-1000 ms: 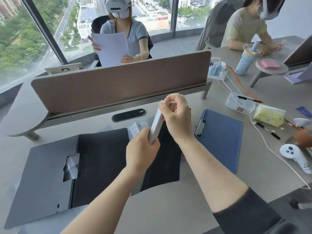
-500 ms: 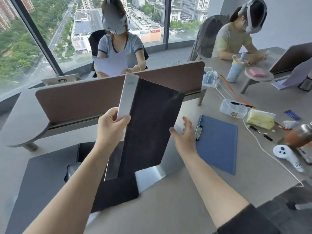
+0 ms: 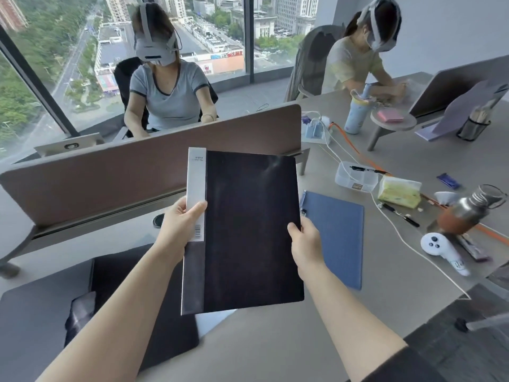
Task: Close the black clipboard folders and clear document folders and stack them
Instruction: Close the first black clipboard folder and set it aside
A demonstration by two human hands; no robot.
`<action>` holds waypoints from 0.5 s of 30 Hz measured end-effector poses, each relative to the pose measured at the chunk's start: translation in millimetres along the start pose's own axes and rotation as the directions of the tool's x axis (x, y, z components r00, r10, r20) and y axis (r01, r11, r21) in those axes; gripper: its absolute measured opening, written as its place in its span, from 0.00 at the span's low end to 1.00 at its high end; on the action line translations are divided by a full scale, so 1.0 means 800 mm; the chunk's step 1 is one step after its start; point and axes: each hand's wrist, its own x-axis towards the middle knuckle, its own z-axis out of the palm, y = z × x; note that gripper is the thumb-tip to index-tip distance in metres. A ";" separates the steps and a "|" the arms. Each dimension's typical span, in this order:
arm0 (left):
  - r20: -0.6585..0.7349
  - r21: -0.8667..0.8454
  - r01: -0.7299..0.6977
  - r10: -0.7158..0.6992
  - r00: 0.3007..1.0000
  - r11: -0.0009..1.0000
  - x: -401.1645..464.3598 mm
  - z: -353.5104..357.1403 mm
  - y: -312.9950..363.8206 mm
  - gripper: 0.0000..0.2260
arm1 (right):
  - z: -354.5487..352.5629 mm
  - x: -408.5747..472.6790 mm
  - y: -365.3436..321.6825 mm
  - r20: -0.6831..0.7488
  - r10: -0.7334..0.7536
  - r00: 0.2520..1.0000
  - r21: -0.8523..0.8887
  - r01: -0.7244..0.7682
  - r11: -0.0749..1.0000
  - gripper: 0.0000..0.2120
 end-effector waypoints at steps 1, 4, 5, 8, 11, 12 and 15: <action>0.010 0.019 0.025 -0.025 1.000 1.000 0.004 0.015 -0.006 0.04 | -0.009 0.008 0.006 -0.021 0.023 1.000 0.009 -0.023 1.000 0.10; 0.020 0.126 0.078 -0.081 0.997 0.989 0.013 0.056 -0.032 0.07 | -0.038 0.031 0.021 -0.073 0.088 0.993 0.026 -0.086 0.996 0.06; 0.020 0.178 0.091 -0.096 0.995 0.980 0.016 0.071 -0.042 0.08 | -0.050 0.041 0.028 -0.096 0.113 0.989 0.037 -0.110 0.993 0.05; 0.045 0.323 0.118 -0.140 0.989 0.939 0.025 0.117 -0.069 0.10 | -0.090 0.070 0.042 -0.163 0.194 0.967 0.058 -0.187 0.981 0.10; 0.089 0.333 0.156 -0.195 0.977 0.930 0.043 0.158 -0.093 0.12 | -0.123 0.098 0.051 -0.228 0.230 0.946 0.033 -0.228 0.973 0.15; 0.097 0.339 0.172 -0.216 0.971 0.925 0.051 0.170 -0.098 0.13 | -0.132 0.109 0.055 -0.247 0.239 0.939 0.022 -0.241 0.970 0.16; 0.122 0.357 0.195 -0.253 0.960 0.913 0.077 0.207 -0.112 0.12 | -0.158 0.144 0.072 -0.272 0.288 0.918 -0.011 -0.302 0.953 0.11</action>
